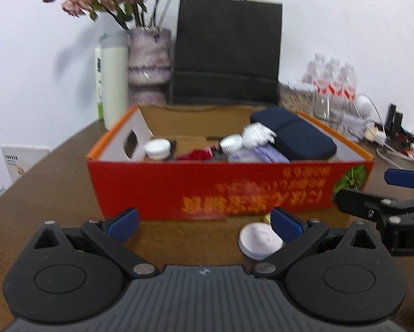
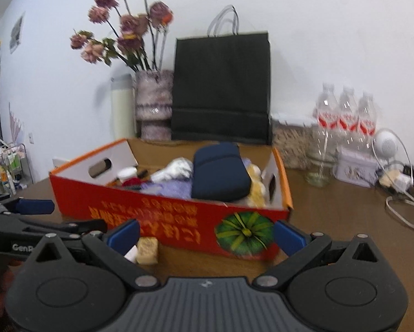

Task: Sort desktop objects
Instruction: 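Withdraw both open tools from the box back over the table items, then grasp the white round disc with the left tool while the right tool grasps the beige block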

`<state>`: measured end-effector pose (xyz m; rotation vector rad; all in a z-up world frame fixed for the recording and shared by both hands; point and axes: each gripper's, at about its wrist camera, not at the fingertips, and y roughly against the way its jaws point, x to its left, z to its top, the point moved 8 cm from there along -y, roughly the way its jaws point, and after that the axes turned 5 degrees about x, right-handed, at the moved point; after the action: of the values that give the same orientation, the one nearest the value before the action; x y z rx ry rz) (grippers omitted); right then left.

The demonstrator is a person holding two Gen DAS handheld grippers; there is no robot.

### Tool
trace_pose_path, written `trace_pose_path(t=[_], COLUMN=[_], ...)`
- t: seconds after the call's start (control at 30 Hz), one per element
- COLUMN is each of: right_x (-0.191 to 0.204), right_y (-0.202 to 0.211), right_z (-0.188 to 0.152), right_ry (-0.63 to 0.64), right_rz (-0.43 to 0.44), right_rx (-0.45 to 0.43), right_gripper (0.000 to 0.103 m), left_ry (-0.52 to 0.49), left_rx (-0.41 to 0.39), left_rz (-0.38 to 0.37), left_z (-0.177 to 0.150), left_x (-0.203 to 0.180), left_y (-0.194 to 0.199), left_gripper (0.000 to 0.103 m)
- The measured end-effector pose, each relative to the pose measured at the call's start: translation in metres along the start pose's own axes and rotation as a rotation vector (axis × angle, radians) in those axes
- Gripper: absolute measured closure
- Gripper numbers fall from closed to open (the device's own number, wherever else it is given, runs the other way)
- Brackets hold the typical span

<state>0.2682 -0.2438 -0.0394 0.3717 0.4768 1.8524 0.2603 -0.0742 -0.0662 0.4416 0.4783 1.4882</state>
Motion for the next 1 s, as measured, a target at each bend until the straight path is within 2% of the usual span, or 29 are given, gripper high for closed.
trace_pose_path(t=[0.27,0.53,0.63,0.83,0.93,1.0], right_x=[-0.019,-0.027,-0.026,-0.025,-0.025,-0.025], right_y=[-0.007,-0.011,-0.012,-0.014,-0.015,-0.015], right_z=[-0.014,-0.021,-0.022,-0.024,-0.025,-0.025], right_ry=[-0.012,-0.009,-0.004,0.002,-0.001,0.0], right_rz=[0.0,0.003,0.006,0.013,0.015,0.014], right_rx=[0.08,0.119,0.126,0.139,0.142,0.144], right_gripper=[0.0,0.0,0.0,0.0,0.0,0.0], left_ry=[-0.026,-0.048,-0.044,-0.058,-0.076,-0.086], left_rx=[0.118,0.164,0.181,0.164,0.152,0.144], left_rz=[-0.022,-0.013,-0.014,-0.018,-0.037,-0.054], left_z=[-0.011,-0.015,-0.016,-0.012,-0.011,-0.01], left_x=[-0.019,-0.026,-0.025,-0.027,-0.032,-0.035], left_y=[-0.017,-0.026,-0.029,-0.028,-0.027,-0.026], left_gripper=[0.0,0.001,0.005,0.025,0.045,0.063])
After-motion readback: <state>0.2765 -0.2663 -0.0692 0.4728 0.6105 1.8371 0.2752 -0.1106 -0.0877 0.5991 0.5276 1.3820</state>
